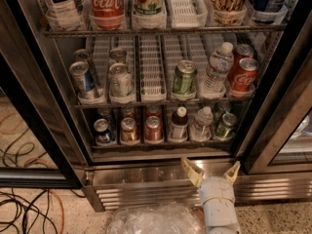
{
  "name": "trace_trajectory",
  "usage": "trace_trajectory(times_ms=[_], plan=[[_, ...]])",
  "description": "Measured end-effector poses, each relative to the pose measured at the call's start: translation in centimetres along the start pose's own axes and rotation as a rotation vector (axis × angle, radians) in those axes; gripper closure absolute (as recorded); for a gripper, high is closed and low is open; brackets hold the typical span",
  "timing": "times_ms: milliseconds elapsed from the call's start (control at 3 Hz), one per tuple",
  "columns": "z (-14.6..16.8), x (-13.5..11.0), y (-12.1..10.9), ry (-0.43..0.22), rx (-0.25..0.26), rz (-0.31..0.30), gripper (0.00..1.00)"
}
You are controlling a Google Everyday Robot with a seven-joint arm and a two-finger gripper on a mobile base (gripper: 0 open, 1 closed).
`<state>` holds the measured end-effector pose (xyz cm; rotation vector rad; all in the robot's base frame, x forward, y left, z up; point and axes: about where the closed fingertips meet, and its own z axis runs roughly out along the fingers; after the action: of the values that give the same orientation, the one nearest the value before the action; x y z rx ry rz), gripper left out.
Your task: Pick green can from bottom shelf of fridge
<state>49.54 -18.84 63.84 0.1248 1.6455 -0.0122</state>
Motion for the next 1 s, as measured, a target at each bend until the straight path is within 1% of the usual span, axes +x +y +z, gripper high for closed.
trace_trajectory(times_ms=[333, 667, 1000], plan=[[0.7, 1.1, -1.6, 0.006, 0.049, 0.019, 0.00], [1.5, 1.6, -3.0, 0.010, 0.093, 0.023, 0.00], [1.5, 1.6, -3.0, 0.010, 0.093, 0.023, 0.18]])
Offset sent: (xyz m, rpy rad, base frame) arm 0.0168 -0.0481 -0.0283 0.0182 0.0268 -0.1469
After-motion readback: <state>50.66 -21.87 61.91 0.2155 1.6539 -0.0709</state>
